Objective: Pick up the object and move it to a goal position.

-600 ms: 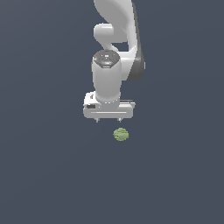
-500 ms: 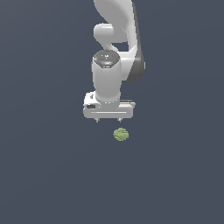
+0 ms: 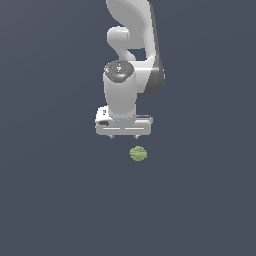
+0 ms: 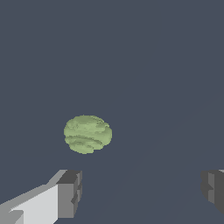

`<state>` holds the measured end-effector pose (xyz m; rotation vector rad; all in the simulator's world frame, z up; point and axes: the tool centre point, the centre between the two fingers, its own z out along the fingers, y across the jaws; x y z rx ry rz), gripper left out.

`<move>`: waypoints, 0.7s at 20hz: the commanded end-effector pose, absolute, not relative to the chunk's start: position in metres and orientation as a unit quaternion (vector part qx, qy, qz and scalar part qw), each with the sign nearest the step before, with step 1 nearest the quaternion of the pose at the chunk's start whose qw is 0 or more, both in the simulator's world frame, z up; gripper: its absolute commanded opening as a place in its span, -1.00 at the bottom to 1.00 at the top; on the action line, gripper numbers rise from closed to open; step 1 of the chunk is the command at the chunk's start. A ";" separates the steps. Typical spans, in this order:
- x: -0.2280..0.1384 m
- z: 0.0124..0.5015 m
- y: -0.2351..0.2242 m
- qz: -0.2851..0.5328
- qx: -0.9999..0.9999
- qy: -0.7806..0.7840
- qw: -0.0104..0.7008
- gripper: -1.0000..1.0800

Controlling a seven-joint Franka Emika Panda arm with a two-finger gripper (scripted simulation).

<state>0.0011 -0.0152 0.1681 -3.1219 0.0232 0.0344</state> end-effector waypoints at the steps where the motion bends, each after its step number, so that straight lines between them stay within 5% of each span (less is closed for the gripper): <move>1: 0.001 0.168 -0.015 0.012 -1.000 0.007 0.010 0.92; 14: 0.002 0.162 -0.011 0.011 -0.999 -0.043 0.008 0.92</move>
